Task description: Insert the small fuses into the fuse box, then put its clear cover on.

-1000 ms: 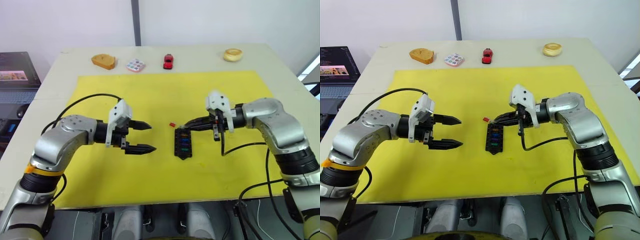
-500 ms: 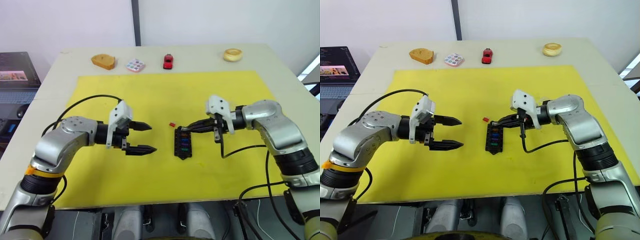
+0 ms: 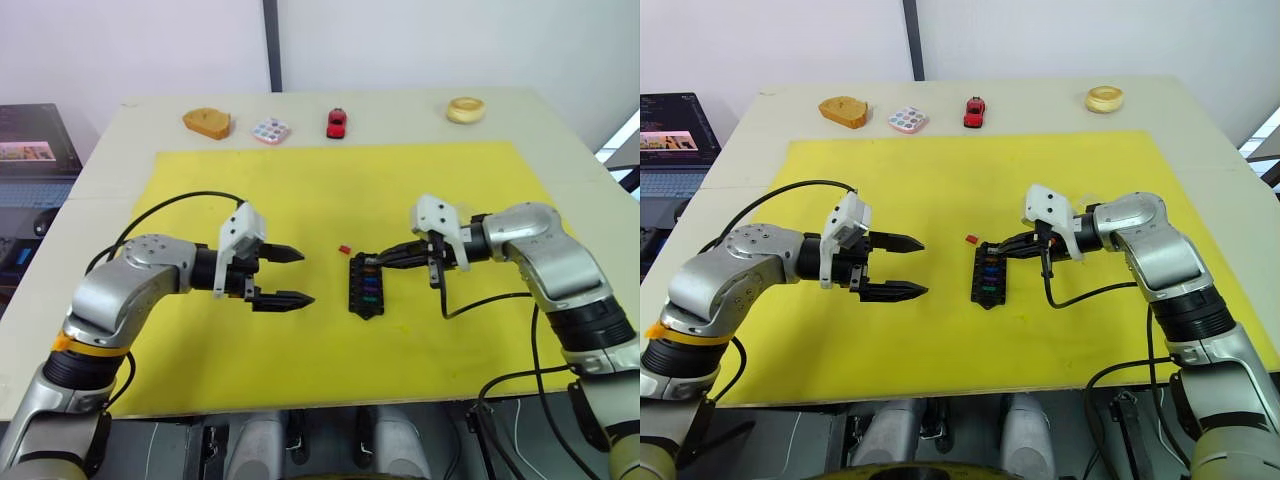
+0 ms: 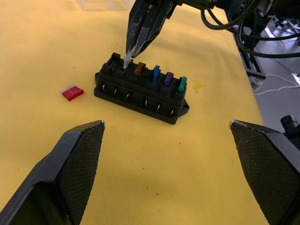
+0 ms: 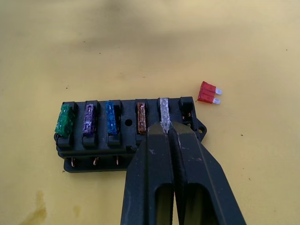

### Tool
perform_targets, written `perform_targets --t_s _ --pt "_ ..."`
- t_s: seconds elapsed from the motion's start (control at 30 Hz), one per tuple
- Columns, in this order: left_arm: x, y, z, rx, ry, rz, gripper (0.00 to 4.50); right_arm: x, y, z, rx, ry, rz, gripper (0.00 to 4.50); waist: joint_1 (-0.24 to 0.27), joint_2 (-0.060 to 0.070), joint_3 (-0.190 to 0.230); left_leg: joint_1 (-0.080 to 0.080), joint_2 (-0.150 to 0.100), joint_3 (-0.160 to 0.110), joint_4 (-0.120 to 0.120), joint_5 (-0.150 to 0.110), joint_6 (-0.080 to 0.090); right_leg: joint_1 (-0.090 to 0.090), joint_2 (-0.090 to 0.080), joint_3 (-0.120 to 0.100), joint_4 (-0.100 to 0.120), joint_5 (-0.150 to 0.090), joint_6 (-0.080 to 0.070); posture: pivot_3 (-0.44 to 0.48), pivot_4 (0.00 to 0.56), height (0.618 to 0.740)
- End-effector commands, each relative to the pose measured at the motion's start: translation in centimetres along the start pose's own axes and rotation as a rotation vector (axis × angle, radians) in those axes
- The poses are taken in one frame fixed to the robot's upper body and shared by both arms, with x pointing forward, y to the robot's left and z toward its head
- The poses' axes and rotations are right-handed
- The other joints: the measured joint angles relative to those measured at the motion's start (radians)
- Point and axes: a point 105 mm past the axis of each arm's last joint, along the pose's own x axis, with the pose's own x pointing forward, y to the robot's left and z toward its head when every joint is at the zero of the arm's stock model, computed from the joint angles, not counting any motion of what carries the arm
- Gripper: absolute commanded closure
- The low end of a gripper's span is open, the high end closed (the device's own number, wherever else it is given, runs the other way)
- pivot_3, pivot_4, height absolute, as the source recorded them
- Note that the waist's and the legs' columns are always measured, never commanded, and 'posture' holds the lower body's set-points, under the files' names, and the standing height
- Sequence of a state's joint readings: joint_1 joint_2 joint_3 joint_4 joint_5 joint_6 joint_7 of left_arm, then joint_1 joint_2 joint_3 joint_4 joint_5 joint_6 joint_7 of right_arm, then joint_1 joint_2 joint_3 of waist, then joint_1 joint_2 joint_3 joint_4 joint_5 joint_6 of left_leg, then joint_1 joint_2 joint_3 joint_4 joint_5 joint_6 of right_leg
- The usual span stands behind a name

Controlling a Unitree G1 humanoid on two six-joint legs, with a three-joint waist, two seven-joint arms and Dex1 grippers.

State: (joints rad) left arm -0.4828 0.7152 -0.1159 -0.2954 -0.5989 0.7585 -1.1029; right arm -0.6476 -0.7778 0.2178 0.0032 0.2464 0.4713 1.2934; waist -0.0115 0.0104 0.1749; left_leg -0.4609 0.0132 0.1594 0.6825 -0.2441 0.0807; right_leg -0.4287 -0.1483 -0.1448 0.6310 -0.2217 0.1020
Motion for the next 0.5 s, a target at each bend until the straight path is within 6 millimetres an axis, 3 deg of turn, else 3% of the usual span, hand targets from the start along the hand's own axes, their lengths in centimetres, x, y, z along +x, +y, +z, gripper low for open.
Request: perform_targets --t_s 0.03,0.5 --pt "-0.02 -0.35 0.69 0.035 -0.019 -0.003 0.02 -0.25 -0.35 0.68 -0.034 -0.008 -0.015 4.5 0.0 0.0 0.0 0.0 0.0 0.0 0.0 0.0 0.0 0.0 0.0 0.0 0.0 0.0 0.0 0.0 0.15 0.74" --pt "0.16 -0.57 0.89 0.029 -0.028 0.0 0.02 0.24 -0.06 0.16 -0.05 0.039 0.007 4.5 0.0 0.0 0.0 0.0 0.0 0.0 0.0 0.0 0.0 0.0 0.0 0.0 0.0 0.0 0.0 0.0 0.15 0.74"
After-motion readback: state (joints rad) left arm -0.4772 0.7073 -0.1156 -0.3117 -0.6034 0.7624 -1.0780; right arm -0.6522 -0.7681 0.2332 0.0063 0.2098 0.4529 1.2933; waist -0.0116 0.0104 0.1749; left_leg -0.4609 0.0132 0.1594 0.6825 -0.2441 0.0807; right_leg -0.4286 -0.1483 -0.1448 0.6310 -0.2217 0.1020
